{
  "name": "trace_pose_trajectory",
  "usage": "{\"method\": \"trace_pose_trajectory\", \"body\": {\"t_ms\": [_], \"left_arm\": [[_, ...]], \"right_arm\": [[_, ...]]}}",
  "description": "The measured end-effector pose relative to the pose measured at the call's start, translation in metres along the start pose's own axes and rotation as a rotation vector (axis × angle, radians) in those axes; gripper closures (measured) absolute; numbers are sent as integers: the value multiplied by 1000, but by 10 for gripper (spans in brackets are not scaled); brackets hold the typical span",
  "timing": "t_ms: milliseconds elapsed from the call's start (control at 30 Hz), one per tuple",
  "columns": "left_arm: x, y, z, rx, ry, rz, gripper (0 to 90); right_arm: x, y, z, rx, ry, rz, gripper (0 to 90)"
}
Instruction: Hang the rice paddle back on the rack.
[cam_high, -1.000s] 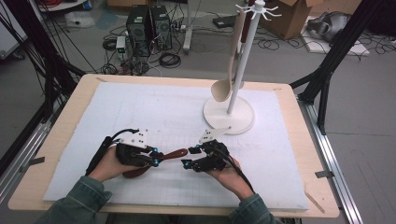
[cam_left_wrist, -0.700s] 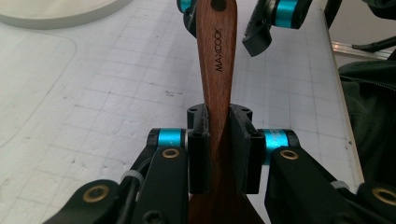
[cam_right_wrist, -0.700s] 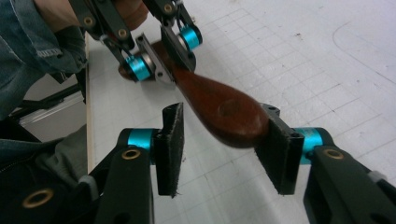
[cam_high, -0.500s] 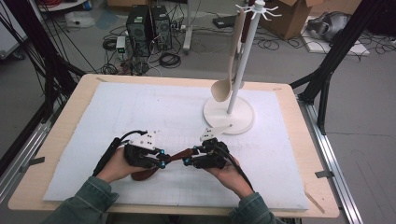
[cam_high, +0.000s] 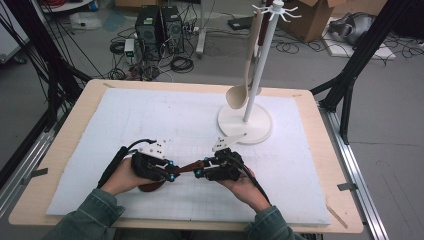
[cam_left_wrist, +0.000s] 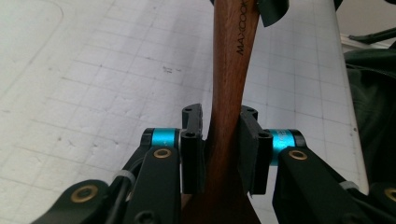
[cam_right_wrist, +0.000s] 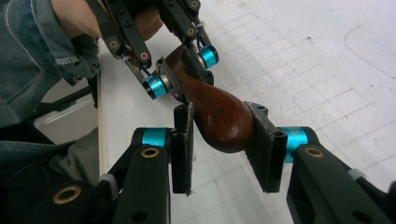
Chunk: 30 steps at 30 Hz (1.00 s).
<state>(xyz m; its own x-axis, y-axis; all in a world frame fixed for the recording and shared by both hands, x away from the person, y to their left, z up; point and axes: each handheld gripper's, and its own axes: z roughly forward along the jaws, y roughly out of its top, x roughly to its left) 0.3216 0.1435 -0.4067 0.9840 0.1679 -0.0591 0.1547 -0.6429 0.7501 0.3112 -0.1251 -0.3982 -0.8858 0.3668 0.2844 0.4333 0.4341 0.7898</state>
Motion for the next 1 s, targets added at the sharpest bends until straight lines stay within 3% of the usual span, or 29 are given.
{"method": "trace_pose_trajectory", "body": {"t_ms": [167, 333, 633, 800, 1000], "left_arm": [[-2, 3, -2, -26, 13, 6, 748], [-4, 13, -5, -84, 49, 8, 751], [-7, 24, 0, -109, 96, -3, 752], [-7, 27, 0, -135, 90, -11, 751], [-4, 26, -4, -167, 46, -42, 728]], "right_arm": [[0, 3, -2, -38, -1, 13, 629], [1, 8, -1, -56, -16, 23, 575], [6, 21, 0, -106, -30, 25, 602], [6, 24, -4, -127, -27, 22, 680], [5, 26, -8, -142, 37, 30, 729]]}}
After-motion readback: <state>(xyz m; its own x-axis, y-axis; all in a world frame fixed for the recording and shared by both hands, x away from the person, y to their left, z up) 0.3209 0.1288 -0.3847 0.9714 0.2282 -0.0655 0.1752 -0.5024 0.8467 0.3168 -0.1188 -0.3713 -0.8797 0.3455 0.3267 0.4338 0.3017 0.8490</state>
